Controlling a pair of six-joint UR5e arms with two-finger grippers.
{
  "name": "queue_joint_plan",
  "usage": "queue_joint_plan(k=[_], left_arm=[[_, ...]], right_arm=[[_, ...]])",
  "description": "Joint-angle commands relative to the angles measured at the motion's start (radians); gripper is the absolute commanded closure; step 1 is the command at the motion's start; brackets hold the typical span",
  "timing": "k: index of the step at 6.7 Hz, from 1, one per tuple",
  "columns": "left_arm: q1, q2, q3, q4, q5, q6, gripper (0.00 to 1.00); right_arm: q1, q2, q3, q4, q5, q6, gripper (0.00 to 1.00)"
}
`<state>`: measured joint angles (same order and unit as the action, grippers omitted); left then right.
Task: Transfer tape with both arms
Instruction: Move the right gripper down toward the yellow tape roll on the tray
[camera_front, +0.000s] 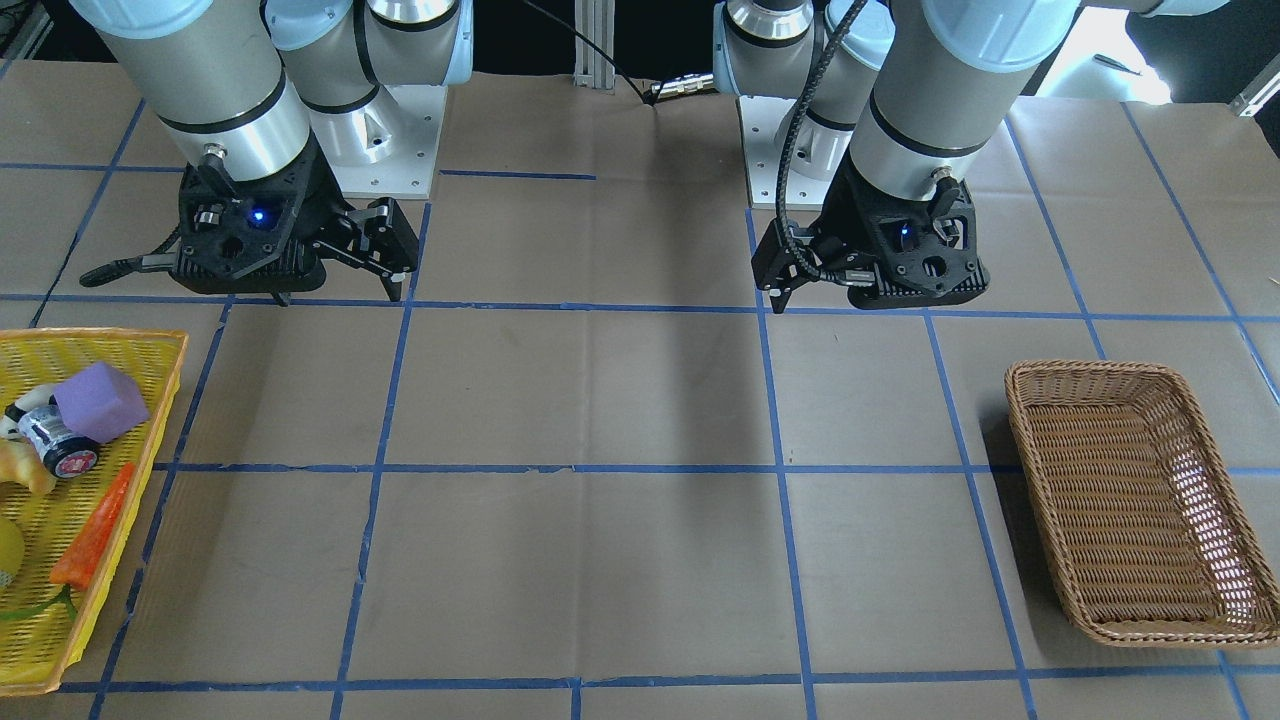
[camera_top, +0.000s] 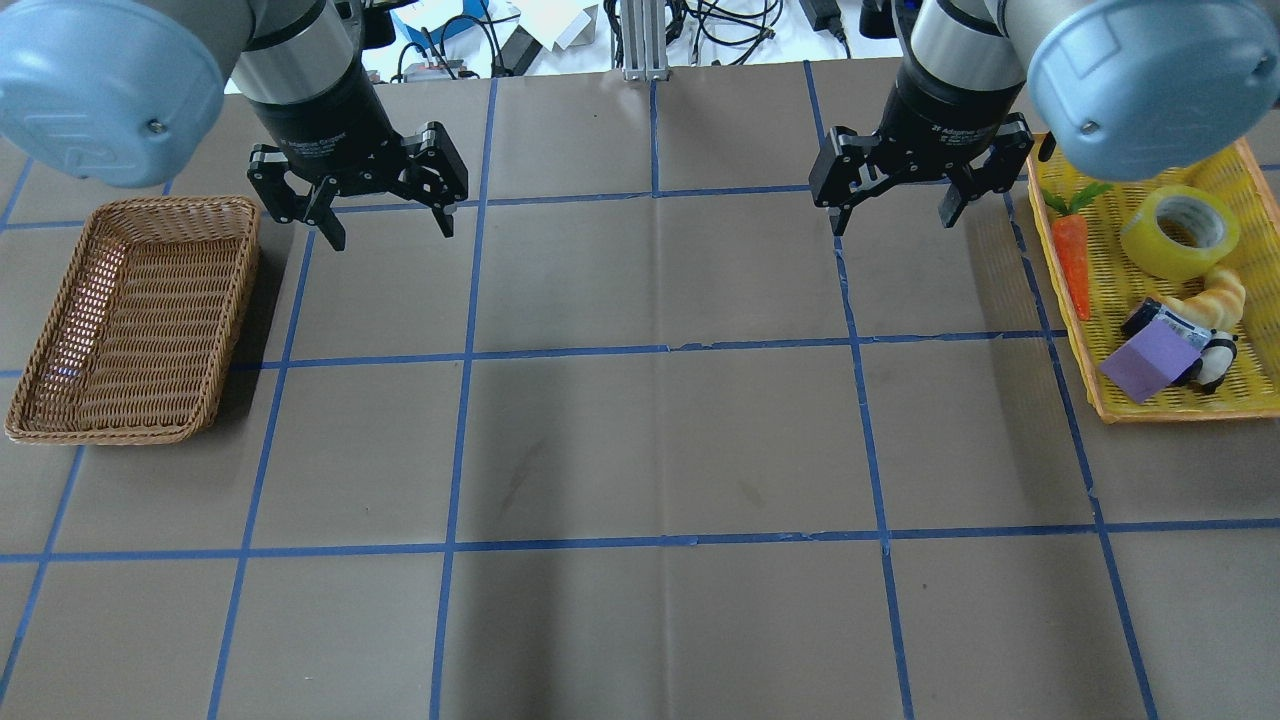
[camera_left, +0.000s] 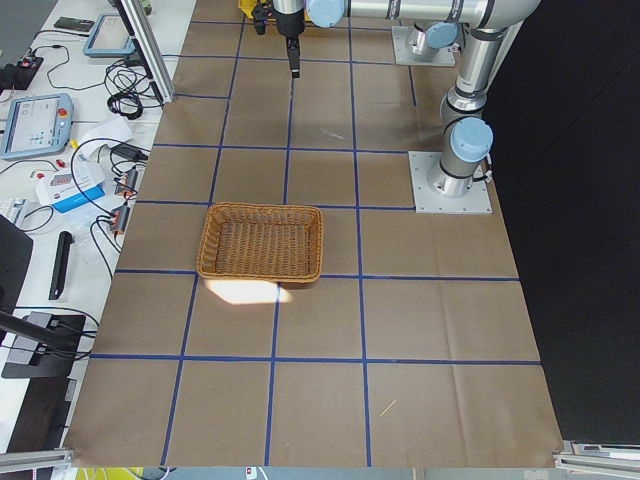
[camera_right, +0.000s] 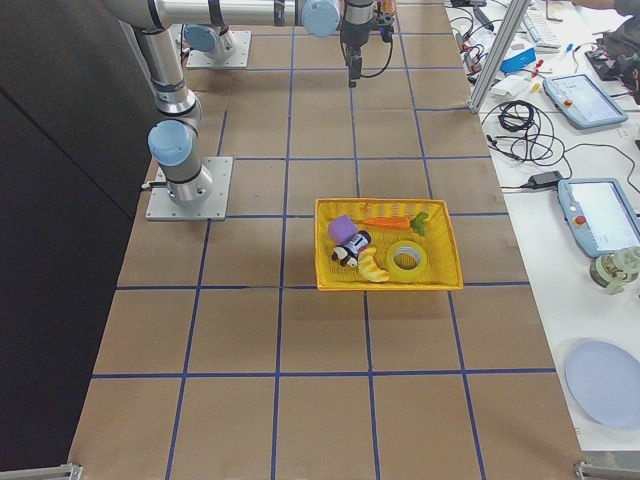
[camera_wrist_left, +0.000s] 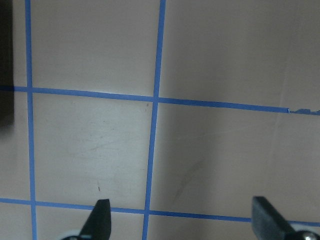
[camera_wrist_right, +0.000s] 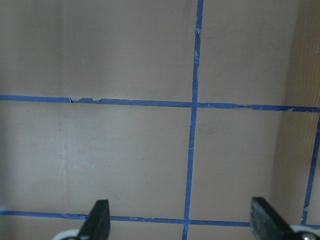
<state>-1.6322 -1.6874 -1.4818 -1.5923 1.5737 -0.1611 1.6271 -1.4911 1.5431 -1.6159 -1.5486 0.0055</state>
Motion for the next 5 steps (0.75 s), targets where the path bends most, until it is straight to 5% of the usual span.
queue_joint_plan(k=[1,5], left_arm=[[0.000,0.000,-0.002,0.000,0.000,0.000,0.00],[0.003,0.002,-0.008,0.002,0.000,0.002,0.00]], right_arm=[[-0.003,0.000,0.002,0.001,-0.001,0.002,0.00],[-0.056,0.014,-0.009,-0.033,-0.007,-0.109,0.00]])
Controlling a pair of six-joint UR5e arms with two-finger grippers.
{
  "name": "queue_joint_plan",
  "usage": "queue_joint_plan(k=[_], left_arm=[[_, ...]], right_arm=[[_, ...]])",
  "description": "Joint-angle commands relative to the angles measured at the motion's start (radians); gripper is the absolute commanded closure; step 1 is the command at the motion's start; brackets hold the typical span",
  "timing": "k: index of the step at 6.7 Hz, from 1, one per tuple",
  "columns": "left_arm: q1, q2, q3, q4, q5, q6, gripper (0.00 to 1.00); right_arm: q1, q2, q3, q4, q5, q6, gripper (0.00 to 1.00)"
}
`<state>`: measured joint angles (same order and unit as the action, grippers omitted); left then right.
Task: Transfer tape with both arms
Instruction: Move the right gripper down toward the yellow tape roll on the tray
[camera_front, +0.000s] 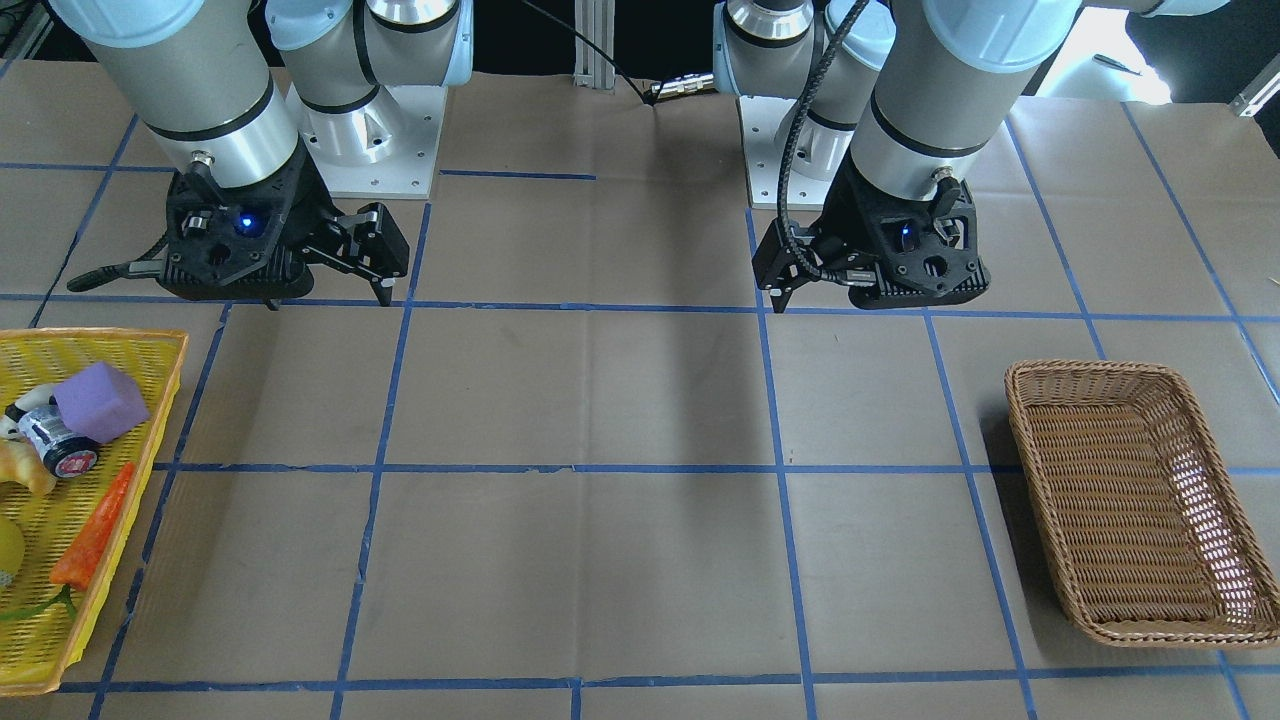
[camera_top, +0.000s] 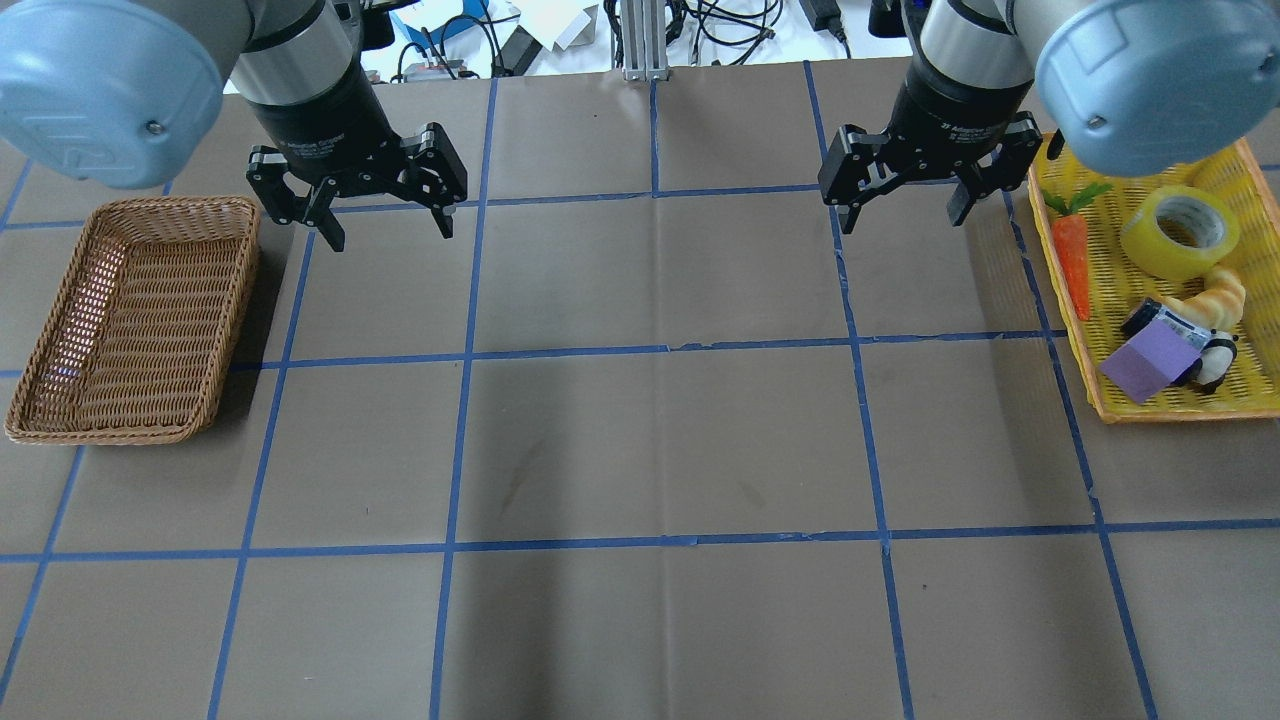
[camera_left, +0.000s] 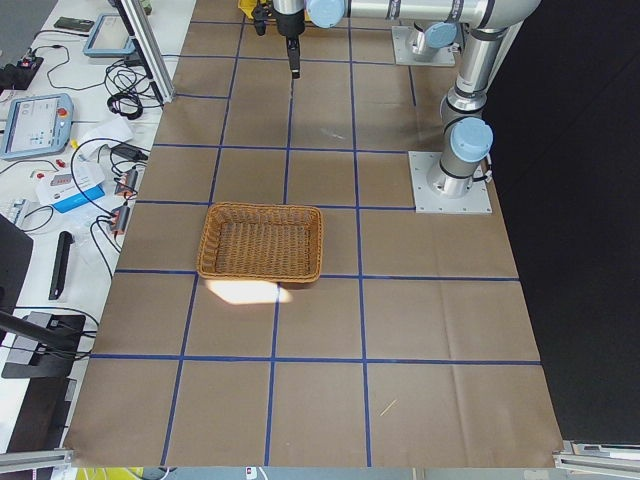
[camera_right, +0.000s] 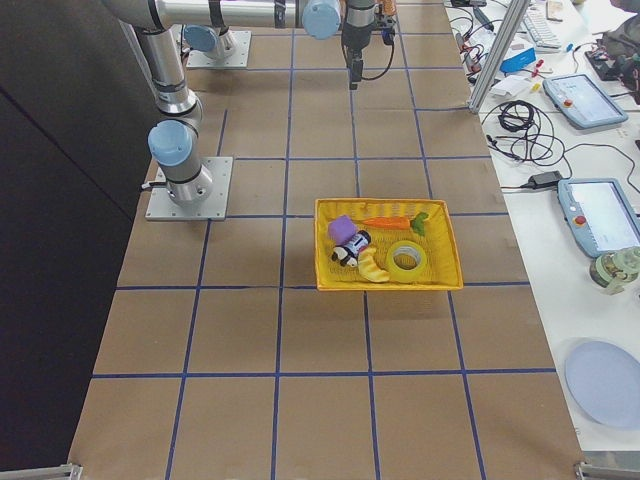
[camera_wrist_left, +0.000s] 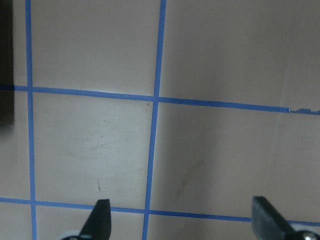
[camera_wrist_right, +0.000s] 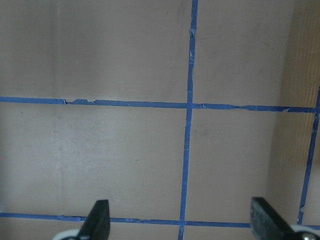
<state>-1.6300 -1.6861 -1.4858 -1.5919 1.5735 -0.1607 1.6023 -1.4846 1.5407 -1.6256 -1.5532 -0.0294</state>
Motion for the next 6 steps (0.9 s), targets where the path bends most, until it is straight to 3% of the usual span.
queue_joint_plan(k=[1,6], left_arm=[[0.001,0.000,-0.001,0.007,0.000,0.001,0.00],[0.001,0.005,-0.014,0.007,0.000,0.001,0.00]], right_arm=[[-0.100,0.033,-0.016,-0.049,-0.005,-0.152,0.00],[-0.534,0.380,-0.017,-0.417,0.030,-0.873,0.01]])
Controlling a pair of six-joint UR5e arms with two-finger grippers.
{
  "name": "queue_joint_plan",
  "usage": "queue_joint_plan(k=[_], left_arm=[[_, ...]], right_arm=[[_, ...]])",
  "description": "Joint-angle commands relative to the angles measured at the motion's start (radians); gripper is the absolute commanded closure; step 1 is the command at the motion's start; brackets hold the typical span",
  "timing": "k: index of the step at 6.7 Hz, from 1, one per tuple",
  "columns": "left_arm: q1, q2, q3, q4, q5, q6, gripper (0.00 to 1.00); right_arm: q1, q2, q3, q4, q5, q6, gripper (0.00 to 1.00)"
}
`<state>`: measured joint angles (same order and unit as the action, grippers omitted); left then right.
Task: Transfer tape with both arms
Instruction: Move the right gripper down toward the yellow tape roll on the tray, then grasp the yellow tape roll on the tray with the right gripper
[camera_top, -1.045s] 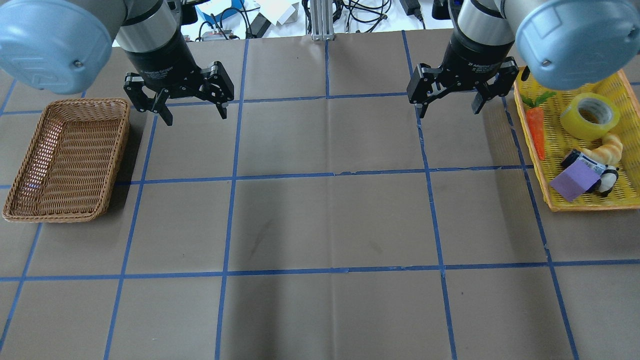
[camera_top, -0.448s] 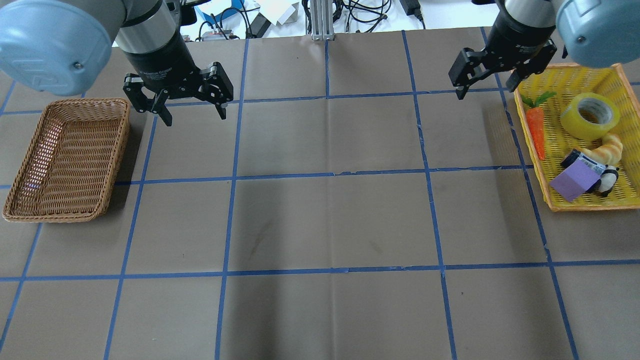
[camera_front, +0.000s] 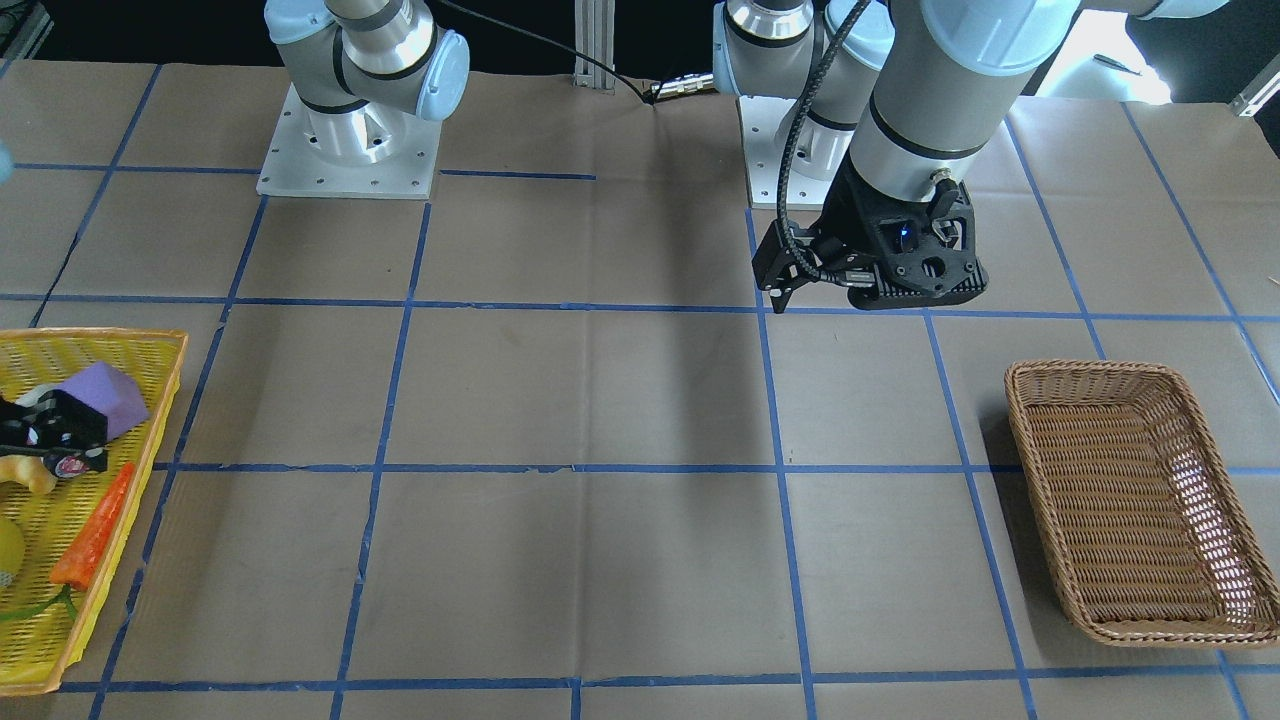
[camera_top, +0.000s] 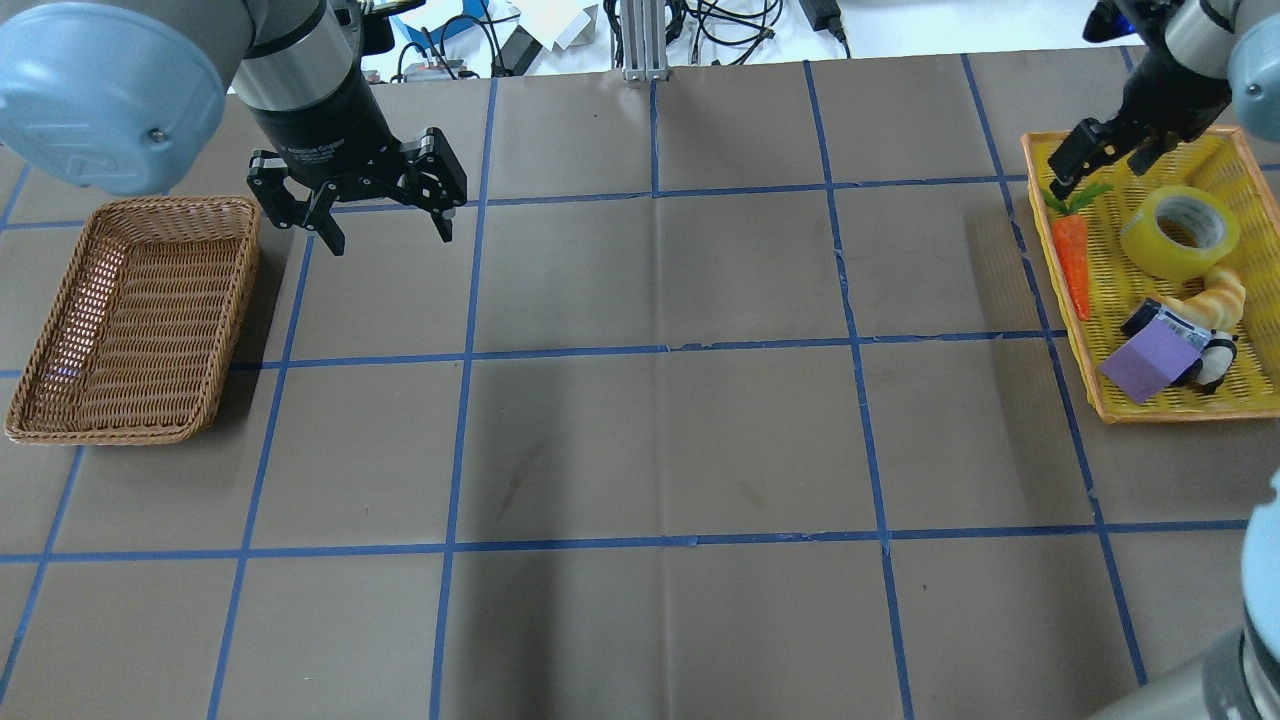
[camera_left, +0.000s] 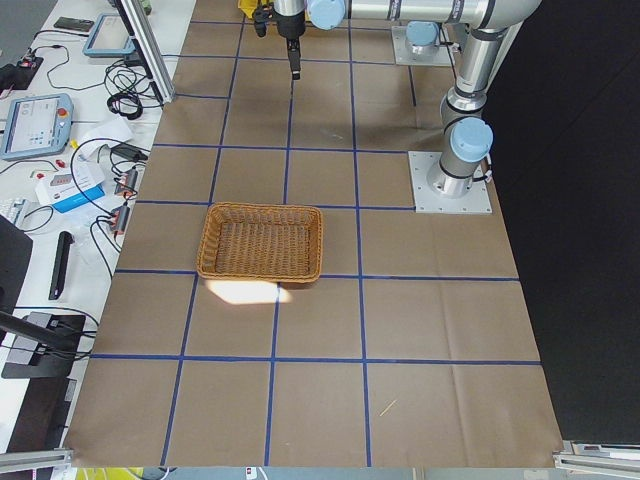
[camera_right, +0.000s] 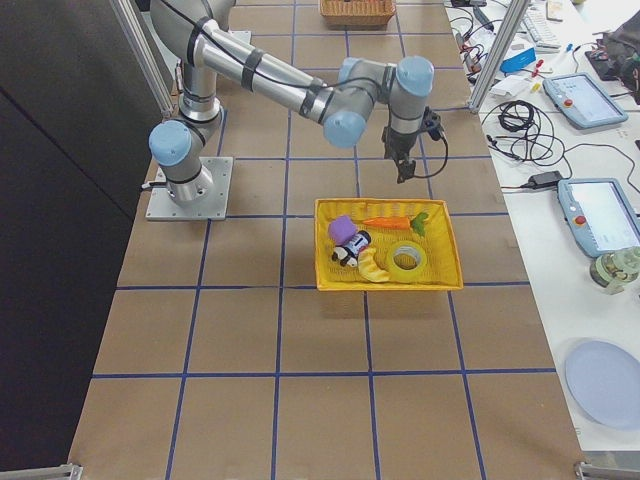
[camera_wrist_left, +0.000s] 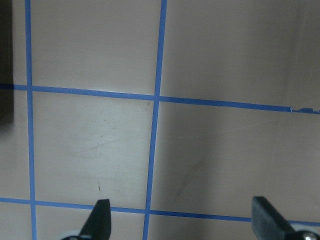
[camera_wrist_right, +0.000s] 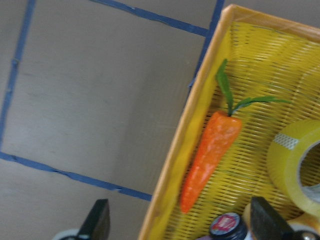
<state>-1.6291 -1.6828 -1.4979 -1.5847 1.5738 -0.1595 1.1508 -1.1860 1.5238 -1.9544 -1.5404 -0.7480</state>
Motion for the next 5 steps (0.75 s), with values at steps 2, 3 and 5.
queue_joint_plan(k=[2,3,5], left_arm=[[-0.002,0.002,-0.001,0.000,0.000,0.000,0.00],[-0.002,0.002,-0.001,0.000,0.000,-0.002,0.00],[0.000,0.002,-0.002,0.000,0.002,0.000,0.00]], right_arm=[[-0.155,0.170,-0.007,-0.185,0.025,-0.267,0.01],[-0.157,0.189,-0.005,-0.189,0.032,-0.280,0.01],[-0.164,0.200,0.006,-0.189,0.017,-0.281,0.12]])
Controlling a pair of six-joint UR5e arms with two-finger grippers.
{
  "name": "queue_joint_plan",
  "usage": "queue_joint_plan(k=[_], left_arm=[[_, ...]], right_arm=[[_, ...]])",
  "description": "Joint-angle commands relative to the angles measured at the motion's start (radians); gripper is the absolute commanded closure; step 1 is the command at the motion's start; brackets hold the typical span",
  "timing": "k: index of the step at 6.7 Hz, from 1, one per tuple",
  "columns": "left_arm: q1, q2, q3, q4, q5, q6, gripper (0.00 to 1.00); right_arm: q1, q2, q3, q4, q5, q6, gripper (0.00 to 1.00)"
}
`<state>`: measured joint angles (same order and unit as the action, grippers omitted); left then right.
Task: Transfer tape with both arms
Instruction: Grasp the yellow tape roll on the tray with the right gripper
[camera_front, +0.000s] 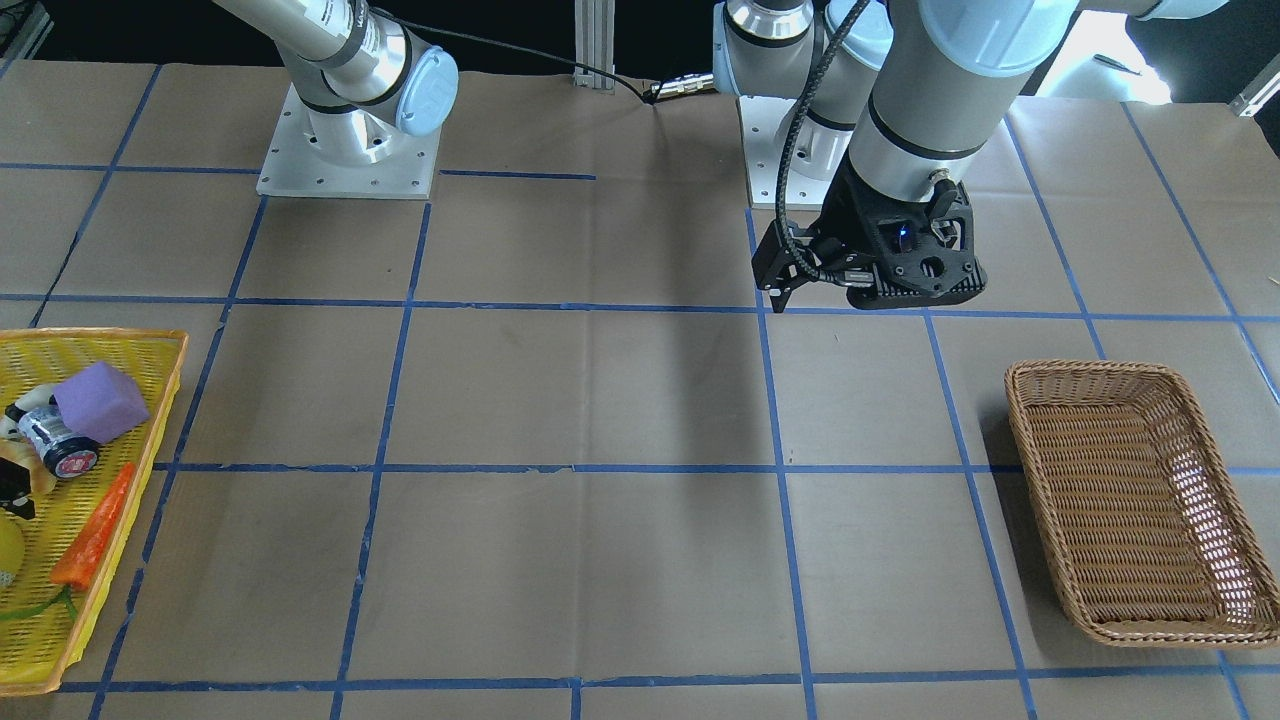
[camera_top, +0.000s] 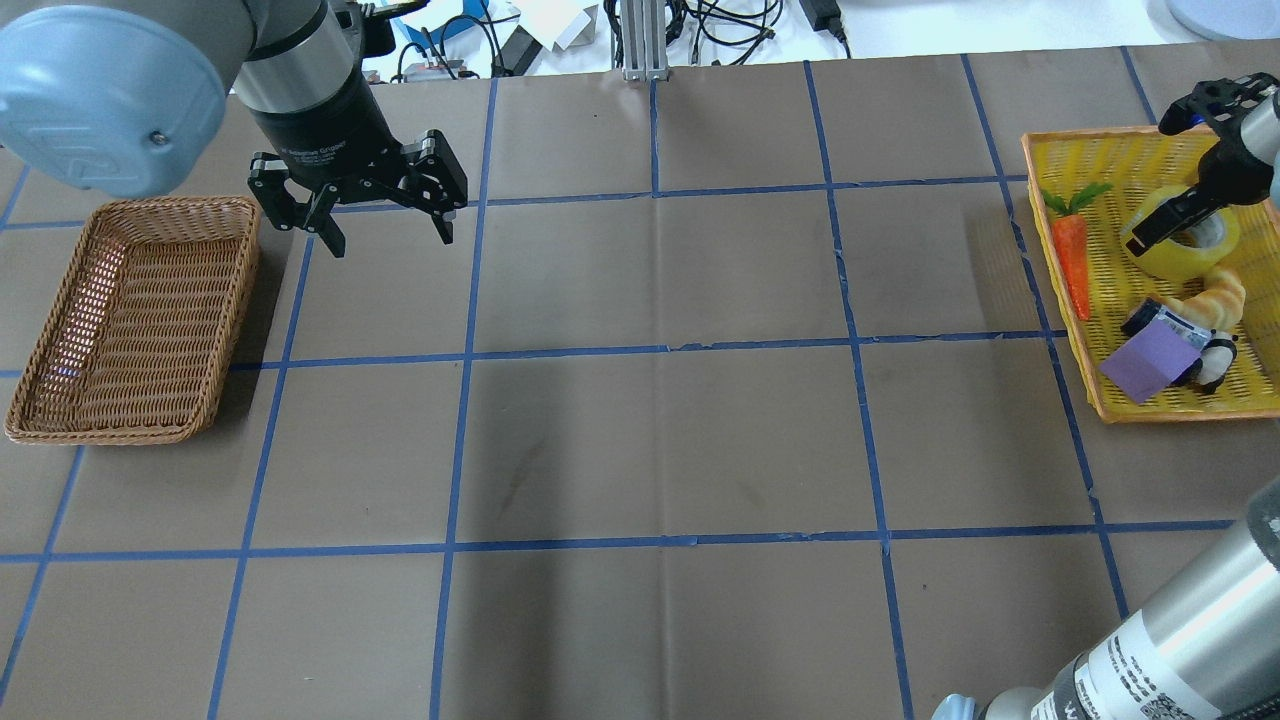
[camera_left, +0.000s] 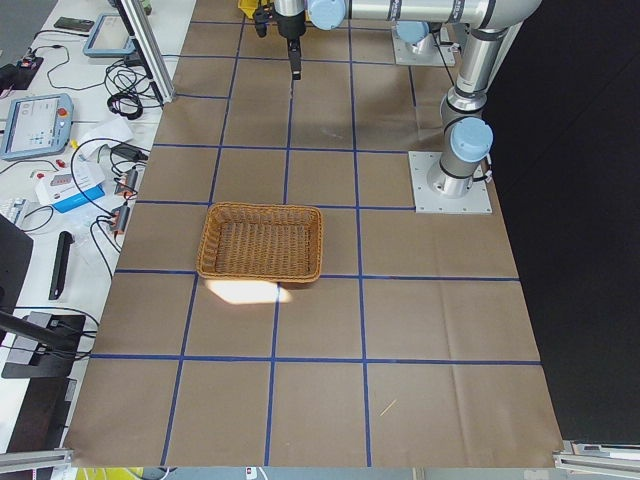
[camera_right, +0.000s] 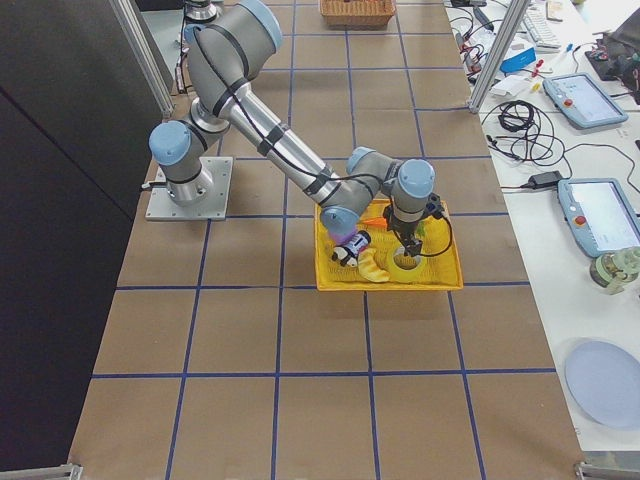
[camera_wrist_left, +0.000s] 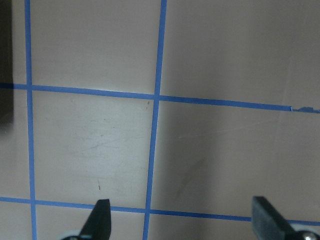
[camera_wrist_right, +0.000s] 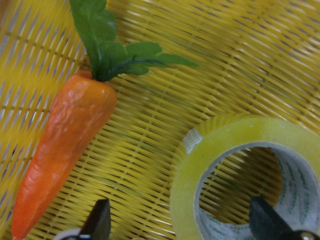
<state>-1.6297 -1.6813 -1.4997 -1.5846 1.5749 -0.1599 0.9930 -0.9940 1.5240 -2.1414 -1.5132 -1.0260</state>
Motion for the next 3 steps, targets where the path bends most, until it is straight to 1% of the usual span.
queue_joint_plan(k=[1,2,3], left_arm=[[0.001,0.000,0.001,0.000,-0.001,0.000,0.00],[-0.001,0.000,0.003,0.000,-0.001,0.000,0.00],[0.001,0.000,0.003,0.000,-0.001,0.000,0.00]], right_arm=[[-0.008,0.008,0.008,0.001,-0.016,0.000,0.51],[-0.008,0.009,0.007,0.001,-0.019,0.004,0.95],[-0.007,0.006,-0.007,0.004,-0.042,0.012,1.00]])
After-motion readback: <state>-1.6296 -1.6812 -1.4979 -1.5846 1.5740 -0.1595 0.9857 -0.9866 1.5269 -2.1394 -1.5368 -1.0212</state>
